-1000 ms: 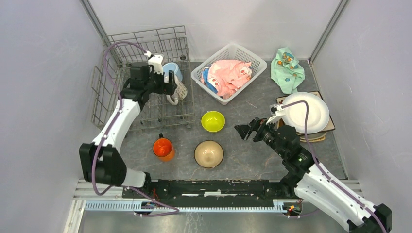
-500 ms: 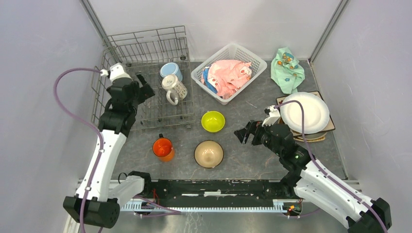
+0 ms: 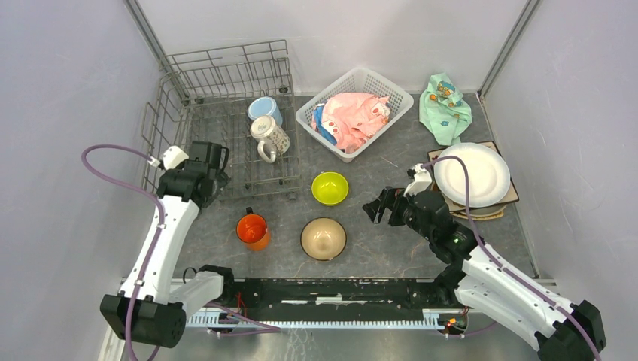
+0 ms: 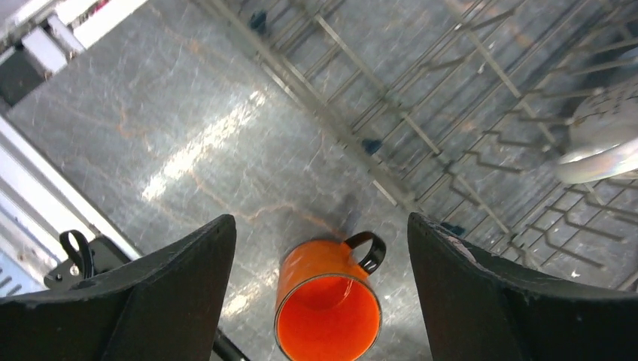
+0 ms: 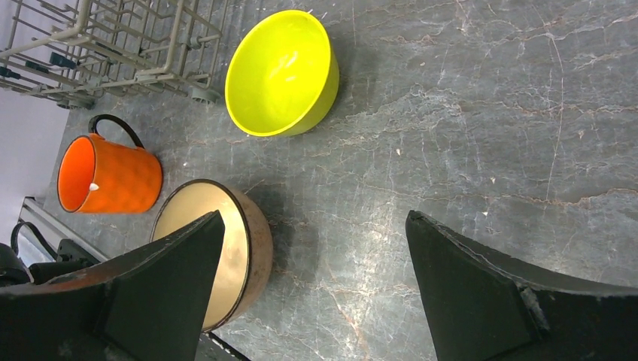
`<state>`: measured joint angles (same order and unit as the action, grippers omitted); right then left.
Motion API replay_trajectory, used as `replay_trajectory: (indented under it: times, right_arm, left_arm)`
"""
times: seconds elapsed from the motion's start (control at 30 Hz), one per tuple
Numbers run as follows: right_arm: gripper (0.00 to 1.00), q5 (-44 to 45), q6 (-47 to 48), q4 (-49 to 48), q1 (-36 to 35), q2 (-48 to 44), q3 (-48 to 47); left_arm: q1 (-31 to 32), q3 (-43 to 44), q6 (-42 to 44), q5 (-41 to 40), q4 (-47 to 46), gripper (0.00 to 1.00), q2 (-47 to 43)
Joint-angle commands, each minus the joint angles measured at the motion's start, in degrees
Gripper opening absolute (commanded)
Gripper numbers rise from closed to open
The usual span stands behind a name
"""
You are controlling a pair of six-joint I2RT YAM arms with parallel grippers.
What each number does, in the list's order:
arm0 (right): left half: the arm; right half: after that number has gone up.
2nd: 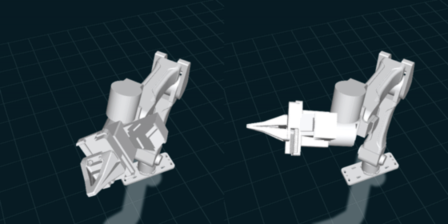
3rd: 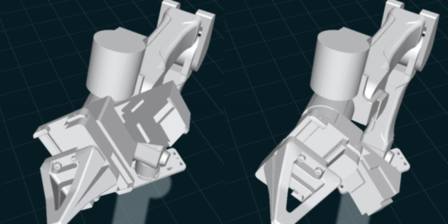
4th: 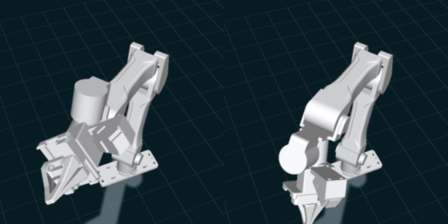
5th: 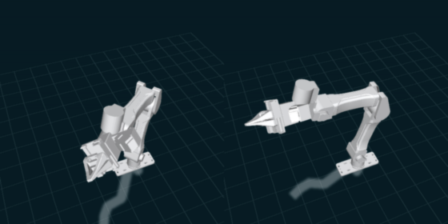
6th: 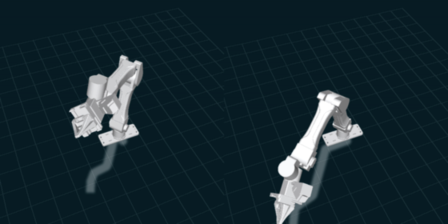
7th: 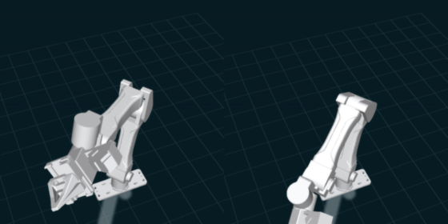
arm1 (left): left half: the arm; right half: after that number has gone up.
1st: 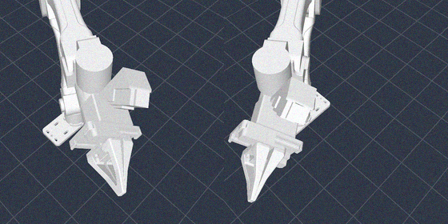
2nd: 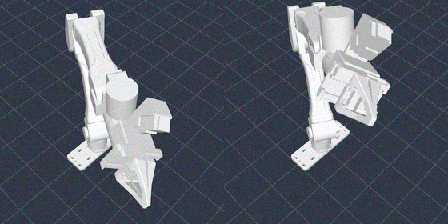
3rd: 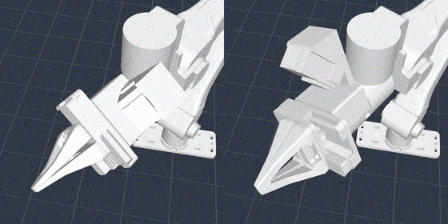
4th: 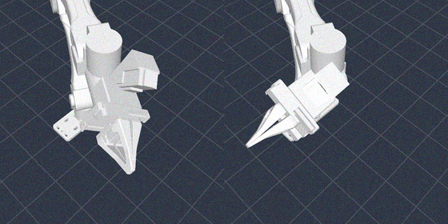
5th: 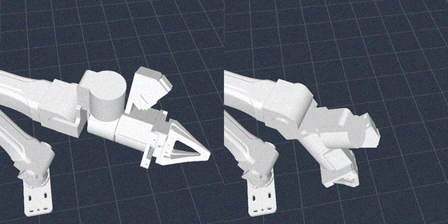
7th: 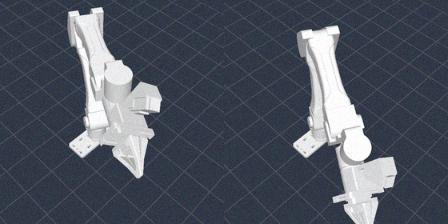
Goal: Load the mixed dishes into the dish rack
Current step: Pick up the cup at the corner of the board.
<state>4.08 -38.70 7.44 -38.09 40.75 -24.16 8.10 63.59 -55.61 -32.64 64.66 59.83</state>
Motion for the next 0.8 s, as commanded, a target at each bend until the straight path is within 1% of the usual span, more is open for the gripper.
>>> replay_trajectory:
  times: [0.0, 0.1, 0.17, 0.3, 0.4, 0.43, 0.6, 0.77]
  right_arm:
    - [0.98, 0.3, -0.9, -2.3, 0.1, 0.0, 1.0]
    - [0.98, 0.3, -1.0, -2.3, 0.1, -0.4, 1.5]
    - [0.98, 0.5, -1.1, -2.3, 0.1, -0.6, 1.7]
    - [0.98, 1.1, -1.7, -2.3, 0.1, -0.4, 1.7]
    - [0.98, 0.8, -1.9, -2.1, 0.1, -0.5, 1.7]
    - [0.98, 0.9, -2.2, -2.4, 0.1, -0.6, 2.0]
    - [0.98, 0.7, -3.0, -3.0, 0.1, -0.9, 2.8]
    - [0.98, 1.3, -2.8, -3.1, 0.0, -1.2, 2.9]
  left_arm:
    - [0.0, -3.3, -6.2, 2.0, 3.6, 0.89, -2.6]
    - [0.0, -3.9, -8.2, 1.7, 5.4, 0.86, -4.8]
    - [0.0, -4.6, -8.8, 3.5, 5.3, 0.82, -6.8]
    - [0.0, -6.9, -11.4, 7.6, 6.7, 0.68, -10.1]
    - [0.0, -9.0, -12.0, 10.1, 7.4, 0.6, -11.3]
    - [0.0, -10.1, -12.2, 10.7, 7.2, 0.58, -11.6]
    - [0.0, -16.2, -12.1, 15.8, 5.7, 0.57, -11.5]
    - [0.0, -22.7, -11.8, 21.2, -0.3, 0.59, -12.9]
